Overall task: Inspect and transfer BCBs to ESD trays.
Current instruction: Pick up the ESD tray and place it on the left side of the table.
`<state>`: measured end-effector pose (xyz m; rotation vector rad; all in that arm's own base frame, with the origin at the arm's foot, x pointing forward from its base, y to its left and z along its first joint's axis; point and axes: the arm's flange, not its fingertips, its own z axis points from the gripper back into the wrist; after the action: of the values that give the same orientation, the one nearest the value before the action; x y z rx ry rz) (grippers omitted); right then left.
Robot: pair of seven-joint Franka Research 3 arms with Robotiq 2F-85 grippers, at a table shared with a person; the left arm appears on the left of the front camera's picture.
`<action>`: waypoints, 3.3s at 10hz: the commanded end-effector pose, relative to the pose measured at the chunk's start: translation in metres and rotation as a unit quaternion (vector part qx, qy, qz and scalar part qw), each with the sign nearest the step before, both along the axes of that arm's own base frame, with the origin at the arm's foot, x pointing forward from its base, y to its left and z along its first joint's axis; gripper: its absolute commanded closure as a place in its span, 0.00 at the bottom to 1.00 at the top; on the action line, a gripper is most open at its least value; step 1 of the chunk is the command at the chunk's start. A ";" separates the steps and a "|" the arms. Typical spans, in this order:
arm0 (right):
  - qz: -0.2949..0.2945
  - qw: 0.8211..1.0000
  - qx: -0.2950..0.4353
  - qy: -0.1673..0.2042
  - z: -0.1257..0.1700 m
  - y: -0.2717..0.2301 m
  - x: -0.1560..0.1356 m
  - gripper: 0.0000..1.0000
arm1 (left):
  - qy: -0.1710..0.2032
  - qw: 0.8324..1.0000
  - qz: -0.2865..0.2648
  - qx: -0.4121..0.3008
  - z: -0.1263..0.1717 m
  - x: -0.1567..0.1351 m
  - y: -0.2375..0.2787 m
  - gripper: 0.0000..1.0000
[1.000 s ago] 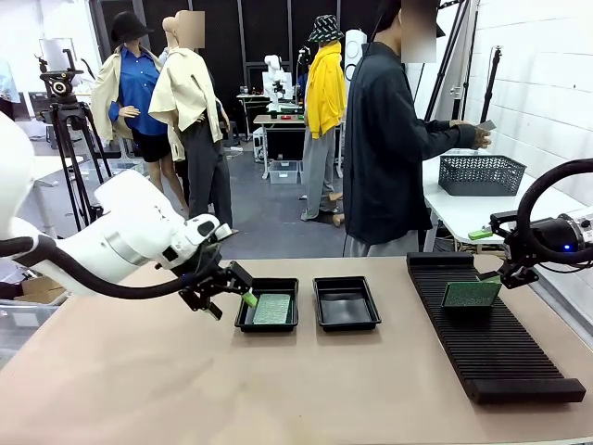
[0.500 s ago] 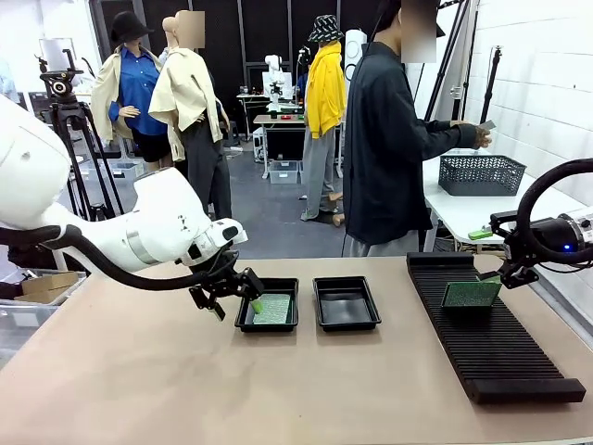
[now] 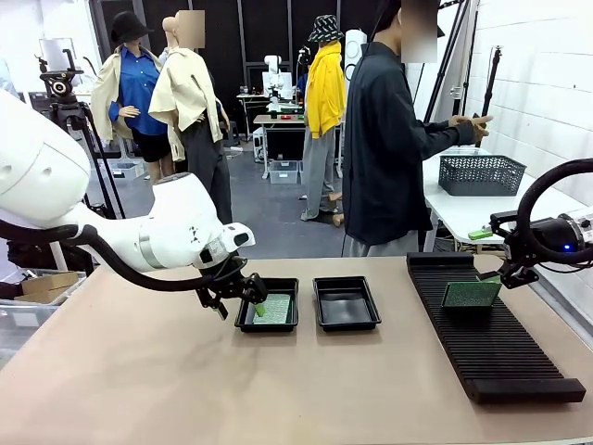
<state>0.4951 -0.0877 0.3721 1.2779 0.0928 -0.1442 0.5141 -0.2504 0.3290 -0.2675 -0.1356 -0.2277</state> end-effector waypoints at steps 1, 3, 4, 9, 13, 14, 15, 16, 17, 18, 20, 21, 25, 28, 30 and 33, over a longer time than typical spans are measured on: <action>0.000 1.000 0.000 -0.001 0.002 0.001 -0.002 0.00 | -0.009 1.000 0.009 0.008 -0.005 0.009 -0.012 0.00; 0.000 1.000 0.000 -0.001 0.002 0.001 -0.002 0.00 | -0.011 1.000 0.005 0.005 -0.004 0.018 -0.015 0.00; 0.000 1.000 0.000 -0.001 0.002 0.001 -0.002 0.00 | -0.011 1.000 0.009 0.009 -0.007 0.023 -0.014 0.02; 0.000 1.000 0.000 -0.001 0.002 0.001 -0.002 0.00 | -0.008 0.999 0.034 0.020 -0.015 0.047 -0.012 0.27; 0.000 1.000 0.000 -0.001 0.002 0.001 -0.002 0.00 | -0.008 0.999 0.035 0.025 -0.014 0.053 -0.009 0.63; 0.000 1.000 0.000 -0.001 0.002 0.001 -0.002 0.00 | -0.007 0.999 0.036 0.025 -0.013 0.054 -0.008 0.77; 0.000 1.000 0.000 -0.001 0.002 0.001 -0.002 0.00 | -0.008 0.999 0.039 0.026 -0.012 0.054 -0.006 0.93; 0.000 1.000 0.000 -0.001 0.002 0.001 -0.002 0.00 | -0.007 0.999 0.040 0.029 -0.012 0.054 -0.004 1.00; 0.000 1.000 0.000 -0.001 0.002 0.001 -0.002 0.00 | 0.006 0.999 0.044 0.023 -0.012 0.054 -0.002 1.00; 0.000 1.000 0.000 -0.001 0.002 0.001 -0.002 0.00 | 0.007 0.999 0.043 0.022 -0.010 0.053 -0.001 1.00; 0.000 1.000 0.000 -0.001 0.002 0.001 -0.002 0.00 | -0.003 0.999 0.030 0.013 -0.015 0.050 0.001 1.00; 0.000 1.000 0.000 -0.001 0.002 0.001 -0.002 0.00 | -0.003 0.999 0.030 0.013 -0.015 0.050 0.001 1.00; 0.000 1.000 0.000 -0.001 0.002 0.001 -0.002 0.00 | -0.003 0.999 0.030 0.013 -0.015 0.050 0.001 1.00; 0.000 1.000 0.000 -0.001 0.002 0.001 -0.002 0.00 | 0.006 0.999 0.029 0.014 -0.014 0.049 0.000 1.00; 0.000 1.000 0.000 -0.001 0.002 0.001 -0.002 0.00 | 0.003 0.999 0.036 0.011 -0.006 0.050 0.021 1.00; 0.000 1.000 0.000 -0.001 0.002 0.001 -0.002 0.00 | 0.007 0.999 0.037 0.005 -0.002 0.053 0.051 1.00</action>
<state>0.4950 -0.0879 0.3721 1.2779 0.0924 -0.1444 0.5745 -0.2139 0.3249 -0.2352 -0.1399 -0.1437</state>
